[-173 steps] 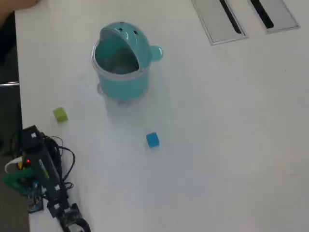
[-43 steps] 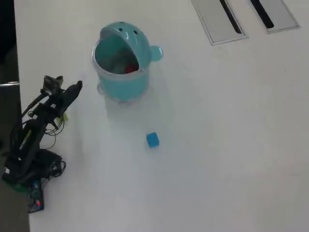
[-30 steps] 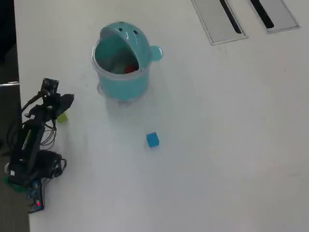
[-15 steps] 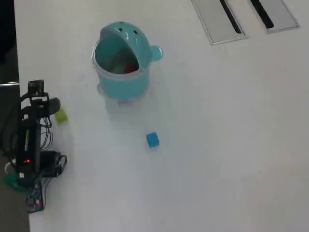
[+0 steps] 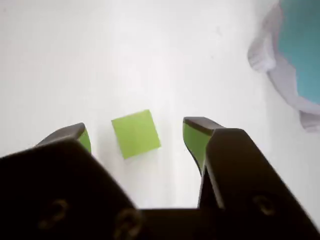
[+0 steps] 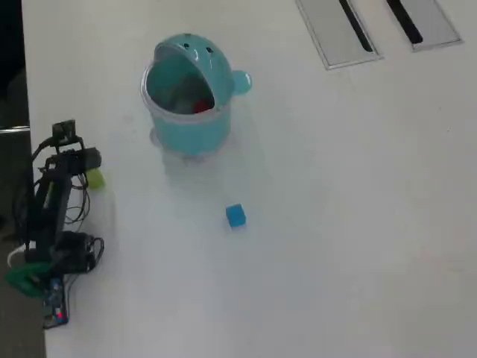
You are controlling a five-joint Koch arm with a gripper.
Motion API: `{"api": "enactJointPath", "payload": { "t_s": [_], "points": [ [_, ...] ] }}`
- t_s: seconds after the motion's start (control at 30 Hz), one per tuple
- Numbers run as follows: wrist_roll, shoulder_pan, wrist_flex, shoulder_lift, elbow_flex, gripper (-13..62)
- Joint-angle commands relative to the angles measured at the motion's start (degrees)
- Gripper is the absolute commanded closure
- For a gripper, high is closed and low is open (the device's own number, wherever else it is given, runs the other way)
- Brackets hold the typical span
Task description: Grasp RGB lego blocks and put them in the bin one by one.
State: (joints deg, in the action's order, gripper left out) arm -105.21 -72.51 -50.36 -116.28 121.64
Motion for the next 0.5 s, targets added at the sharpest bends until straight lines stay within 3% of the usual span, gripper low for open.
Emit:
{"api": "enactJointPath", "payload": {
  "t_s": [0.0, 0.47],
  "points": [
    [-0.9, -0.5, 3.7, 1.4, -1.2, 15.9],
    [-1.1, -2.1, 10.8, 5.9, 8.1, 16.5]
  ]
}}
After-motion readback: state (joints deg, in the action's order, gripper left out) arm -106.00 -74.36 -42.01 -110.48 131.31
